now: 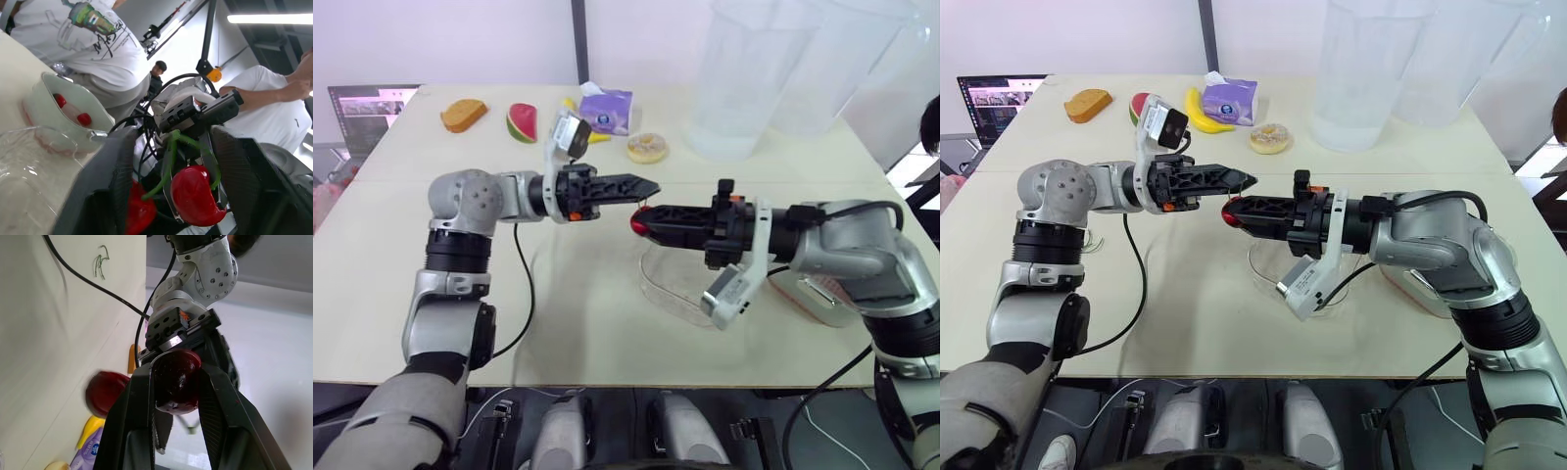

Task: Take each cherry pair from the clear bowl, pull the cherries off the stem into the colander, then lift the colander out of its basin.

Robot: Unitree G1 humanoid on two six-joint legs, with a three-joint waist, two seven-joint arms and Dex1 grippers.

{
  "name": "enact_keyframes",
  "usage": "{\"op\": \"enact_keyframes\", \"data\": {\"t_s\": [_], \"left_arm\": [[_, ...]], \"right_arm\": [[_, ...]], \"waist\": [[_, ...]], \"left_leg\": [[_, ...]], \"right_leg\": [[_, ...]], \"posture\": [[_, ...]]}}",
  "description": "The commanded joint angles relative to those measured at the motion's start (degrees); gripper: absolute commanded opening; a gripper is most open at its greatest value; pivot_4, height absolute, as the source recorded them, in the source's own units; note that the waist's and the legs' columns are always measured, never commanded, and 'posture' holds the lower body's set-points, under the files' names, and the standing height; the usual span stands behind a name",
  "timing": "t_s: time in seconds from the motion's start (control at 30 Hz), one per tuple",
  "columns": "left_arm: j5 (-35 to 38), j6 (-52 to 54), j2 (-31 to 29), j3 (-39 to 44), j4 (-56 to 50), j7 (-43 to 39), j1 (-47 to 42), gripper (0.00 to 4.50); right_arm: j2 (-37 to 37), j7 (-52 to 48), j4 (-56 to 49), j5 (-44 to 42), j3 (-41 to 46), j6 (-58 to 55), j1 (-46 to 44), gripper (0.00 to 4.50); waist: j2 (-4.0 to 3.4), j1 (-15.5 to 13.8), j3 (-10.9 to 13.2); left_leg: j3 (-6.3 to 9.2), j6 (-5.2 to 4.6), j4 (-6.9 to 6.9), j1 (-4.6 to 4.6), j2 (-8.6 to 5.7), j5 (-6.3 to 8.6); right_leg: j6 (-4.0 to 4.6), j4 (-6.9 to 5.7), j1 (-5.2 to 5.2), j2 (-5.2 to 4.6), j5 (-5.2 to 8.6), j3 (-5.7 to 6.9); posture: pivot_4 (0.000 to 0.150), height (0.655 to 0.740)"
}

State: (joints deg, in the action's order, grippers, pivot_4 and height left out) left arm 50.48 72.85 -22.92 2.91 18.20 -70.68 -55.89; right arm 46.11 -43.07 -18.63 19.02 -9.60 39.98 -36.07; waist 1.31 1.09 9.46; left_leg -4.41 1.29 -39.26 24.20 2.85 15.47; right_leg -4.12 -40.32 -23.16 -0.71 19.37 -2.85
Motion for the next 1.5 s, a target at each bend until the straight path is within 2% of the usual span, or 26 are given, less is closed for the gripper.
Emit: {"op": "enact_keyframes", "data": {"t_s": [0.03,0.1,0.7,1.0,1.1,1.2,1.5], "left_arm": [[0.8,-0.1,-0.5,-0.2,-1.9,-0.7,0.1,0.8],[0.8,-0.1,-0.6,-0.1,-1.9,-0.7,0.1,0.01],[-0.5,-2.8,-1.2,1.0,-0.2,0.9,-1.2,0.01],[-1.3,-5.0,-4.7,3.8,2.2,2.6,-2.0,0.01],[-2.0,-6.4,-5.2,4.5,3.2,3.6,-2.2,0.01],[-2.7,-7.2,-5.4,4.8,3.3,4.3,-2.0,0.01],[-2.4,-7.2,-4.9,4.4,0.9,5.5,0.1,0.01]], "right_arm": [[0.4,0.6,-0.7,-0.5,0.8,0.1,-0.6,0.82],[0.4,0.6,-0.6,-0.4,0.8,0.1,-0.6,0.82],[1.1,-0.2,-0.6,1.2,0.9,-1.8,1.3,0.82],[0.6,0.2,-2.8,-2.8,4.8,-11.6,7.0,0.82],[-0.2,0.0,-3.9,-6.2,6.6,-17.4,6.7,0.82],[-1.8,-0.8,-6.1,-12.6,8.4,-27.9,5.6,0.82],[-3.4,-2.6,-15.5,-31.7,10.2,-65.1,6.0,0.82]], "waist": [[0.0,0.0,0.0],[0.0,0.0,0.0],[0.0,-0.1,0.0],[0.0,0.0,0.0],[0.0,-0.1,0.0],[0.0,-0.2,0.0],[0.0,-0.2,0.0]], "left_leg": [[0.0,0.0,0.0,0.0,0.0,0.0],[0.0,0.0,0.0,0.0,0.0,0.0],[0.0,0.0,0.0,0.0,0.0,0.0],[-0.01,0.0,0.0,-0.01,0.0,0.0],[-0.01,0.0,0.0,-0.01,0.0,0.0],[-0.01,0.0,0.0,-0.01,-0.01,0.0],[0.0,0.0,0.02,-0.01,0.0,0.0]], "right_leg": [[0.0,0.0,0.0,0.0,0.0,0.0],[0.0,0.0,0.0,0.0,0.0,0.0],[0.0,0.0,0.0,0.0,0.0,0.0],[0.0,-0.01,0.0,0.01,0.0,-0.01],[0.0,-0.01,0.0,0.01,0.0,0.0],[0.0,0.0,0.02,0.0,0.0,0.0],[0.0,-0.01,0.02,-0.02,0.0,0.01]], "posture": [[0.15,0.74],[0.15,0.74],[0.15,0.74],[0.15,0.74],[0.15,0.74],[0.15,0.74],[0.15,0.74]]}}
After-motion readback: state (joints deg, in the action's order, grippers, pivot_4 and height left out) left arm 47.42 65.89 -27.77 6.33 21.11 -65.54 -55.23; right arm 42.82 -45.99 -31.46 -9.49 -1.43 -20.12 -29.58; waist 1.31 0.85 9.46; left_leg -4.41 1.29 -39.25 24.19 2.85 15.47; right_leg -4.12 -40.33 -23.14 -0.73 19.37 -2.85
